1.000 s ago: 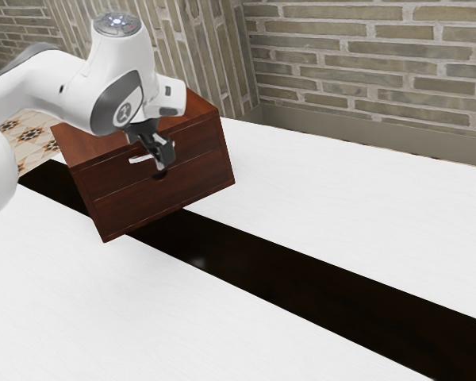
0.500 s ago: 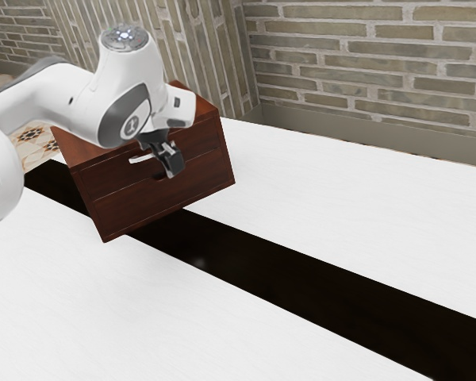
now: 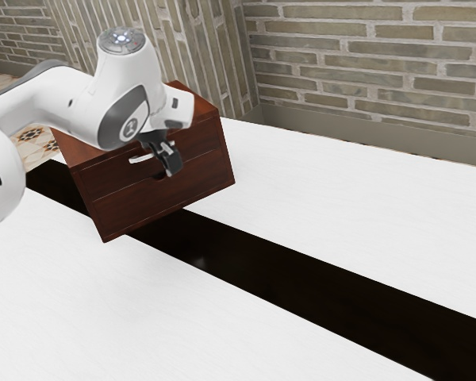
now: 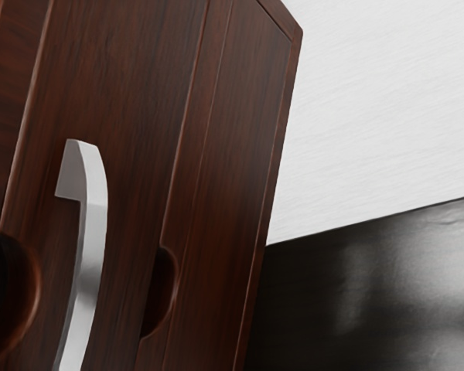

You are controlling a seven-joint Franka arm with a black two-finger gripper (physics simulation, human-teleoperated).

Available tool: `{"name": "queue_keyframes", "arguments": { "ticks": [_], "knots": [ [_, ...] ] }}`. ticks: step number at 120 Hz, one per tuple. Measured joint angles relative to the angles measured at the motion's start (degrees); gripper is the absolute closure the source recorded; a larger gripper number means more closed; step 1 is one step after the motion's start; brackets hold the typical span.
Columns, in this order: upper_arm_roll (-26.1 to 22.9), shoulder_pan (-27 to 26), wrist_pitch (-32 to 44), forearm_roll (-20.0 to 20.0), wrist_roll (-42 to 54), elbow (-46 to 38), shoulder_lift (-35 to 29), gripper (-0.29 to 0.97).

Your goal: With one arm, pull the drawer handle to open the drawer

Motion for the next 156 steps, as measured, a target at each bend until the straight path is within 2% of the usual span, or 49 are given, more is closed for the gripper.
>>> {"name": "queue_keyframes", "arguments": {
  "ticks": [62,83,134,156],
  "knots": [
    [-0.4,1.8,1.0,-0.1,1.4,2.1,2.4,0.02],
    [-2.4,4.2,1.1,0.0,1.6,2.3,3.0,0.02],
    [-2.8,4.9,1.3,0.0,2.1,3.3,4.1,0.02],
    [-5.7,7.7,1.3,-0.1,2.3,3.2,4.2,0.02]
  ]
}}
